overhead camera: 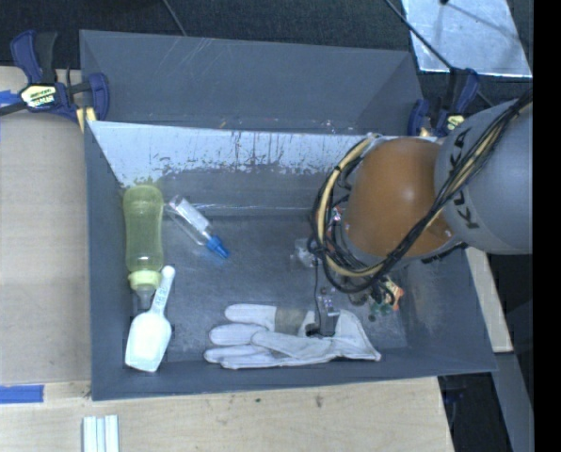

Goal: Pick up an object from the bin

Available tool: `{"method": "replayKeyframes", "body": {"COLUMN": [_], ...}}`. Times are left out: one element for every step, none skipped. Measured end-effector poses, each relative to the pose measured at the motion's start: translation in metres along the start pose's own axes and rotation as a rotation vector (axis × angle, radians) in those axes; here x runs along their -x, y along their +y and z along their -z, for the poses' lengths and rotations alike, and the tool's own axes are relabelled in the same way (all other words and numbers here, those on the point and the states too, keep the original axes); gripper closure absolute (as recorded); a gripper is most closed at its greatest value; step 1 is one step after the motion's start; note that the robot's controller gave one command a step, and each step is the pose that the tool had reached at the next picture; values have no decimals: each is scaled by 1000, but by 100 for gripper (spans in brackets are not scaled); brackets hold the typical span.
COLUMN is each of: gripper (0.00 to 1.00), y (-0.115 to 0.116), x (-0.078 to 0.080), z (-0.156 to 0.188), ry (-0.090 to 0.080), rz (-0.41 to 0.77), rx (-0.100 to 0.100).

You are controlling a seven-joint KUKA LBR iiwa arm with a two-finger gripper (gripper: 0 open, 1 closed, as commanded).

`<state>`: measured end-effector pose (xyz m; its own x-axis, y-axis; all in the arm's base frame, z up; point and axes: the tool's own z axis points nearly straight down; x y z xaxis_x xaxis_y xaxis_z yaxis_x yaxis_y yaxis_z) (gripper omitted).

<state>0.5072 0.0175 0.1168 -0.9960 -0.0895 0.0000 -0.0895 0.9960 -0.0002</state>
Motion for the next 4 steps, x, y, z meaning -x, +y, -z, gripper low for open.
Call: {"method": "replayKeyframes", "body": {"gripper": [0, 0, 0, 0], "y": [16, 42, 61, 67], "x": [5, 9, 6, -3], "z": [49, 59, -5, -42], "ry": [4, -19, -8, 1], "rz": [-3, -5, 50, 81], "rx": [1, 1, 1, 1]}}
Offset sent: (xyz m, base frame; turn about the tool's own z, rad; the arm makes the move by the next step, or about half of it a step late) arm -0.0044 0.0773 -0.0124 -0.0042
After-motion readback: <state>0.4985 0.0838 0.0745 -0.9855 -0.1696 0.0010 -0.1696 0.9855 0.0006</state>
